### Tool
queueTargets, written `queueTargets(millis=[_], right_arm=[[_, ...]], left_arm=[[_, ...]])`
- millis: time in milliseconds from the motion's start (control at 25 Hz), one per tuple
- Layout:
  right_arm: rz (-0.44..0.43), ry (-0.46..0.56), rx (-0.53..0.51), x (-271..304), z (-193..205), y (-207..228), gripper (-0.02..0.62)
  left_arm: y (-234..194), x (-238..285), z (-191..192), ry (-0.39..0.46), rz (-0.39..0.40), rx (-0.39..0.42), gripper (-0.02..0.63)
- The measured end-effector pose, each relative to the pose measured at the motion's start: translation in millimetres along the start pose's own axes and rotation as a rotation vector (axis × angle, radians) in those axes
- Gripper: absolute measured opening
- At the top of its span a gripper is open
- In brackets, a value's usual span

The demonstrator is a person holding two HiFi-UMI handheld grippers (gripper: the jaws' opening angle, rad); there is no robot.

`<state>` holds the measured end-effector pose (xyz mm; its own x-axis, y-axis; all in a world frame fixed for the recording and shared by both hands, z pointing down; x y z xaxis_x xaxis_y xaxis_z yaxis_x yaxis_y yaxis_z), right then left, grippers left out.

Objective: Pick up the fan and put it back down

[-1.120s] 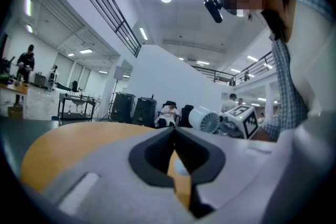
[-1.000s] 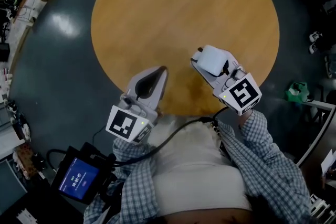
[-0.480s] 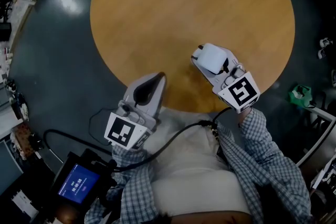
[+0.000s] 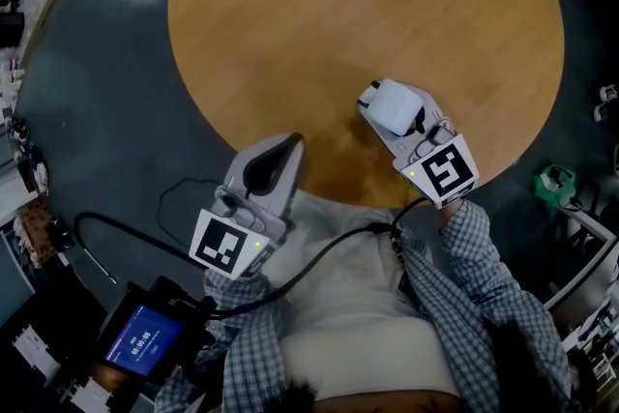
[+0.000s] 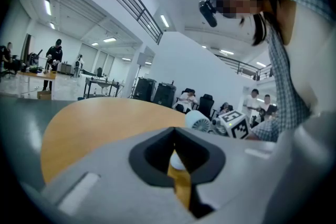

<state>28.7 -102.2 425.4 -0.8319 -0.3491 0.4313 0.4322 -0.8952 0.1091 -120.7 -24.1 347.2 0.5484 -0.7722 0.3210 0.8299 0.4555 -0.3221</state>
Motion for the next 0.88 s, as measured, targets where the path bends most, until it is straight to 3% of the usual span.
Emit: queueTargets(millis=[880], right_arm=[[-0.014,-0.016,-0.082,4.7,11.7,-10.9,0.133]], left_arm=[[-1.1,-8.5,12.0,-0.041,-0.021,-0.018,0.000]])
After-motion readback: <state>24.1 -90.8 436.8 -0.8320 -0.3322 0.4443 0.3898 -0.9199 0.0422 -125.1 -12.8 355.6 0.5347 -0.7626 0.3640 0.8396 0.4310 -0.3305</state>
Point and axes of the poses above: the fingertips, and each gripper's own axes: x forward along the fingers, y to its right, z out of its underside, the point moved 6 cm from there along -x, backward along the fingers, and after that the axes turned 7 degrees about -y, right-handed, at the moved point
